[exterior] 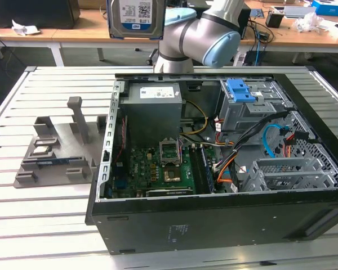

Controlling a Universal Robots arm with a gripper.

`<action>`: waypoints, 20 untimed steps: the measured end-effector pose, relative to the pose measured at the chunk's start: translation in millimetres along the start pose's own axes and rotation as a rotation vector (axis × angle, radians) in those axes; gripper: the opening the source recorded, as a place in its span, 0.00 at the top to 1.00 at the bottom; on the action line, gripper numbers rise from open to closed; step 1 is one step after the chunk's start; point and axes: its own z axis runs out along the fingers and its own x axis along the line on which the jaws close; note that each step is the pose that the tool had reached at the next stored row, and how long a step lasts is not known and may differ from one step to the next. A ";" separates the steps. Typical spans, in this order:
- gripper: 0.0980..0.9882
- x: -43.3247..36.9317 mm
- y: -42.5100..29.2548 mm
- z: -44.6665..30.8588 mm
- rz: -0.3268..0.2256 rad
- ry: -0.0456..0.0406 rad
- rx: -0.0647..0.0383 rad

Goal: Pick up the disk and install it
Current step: 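Pick up the disk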

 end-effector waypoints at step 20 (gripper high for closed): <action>0.70 5.4 -71.7 -2.8 0.000 0.0000 -0.001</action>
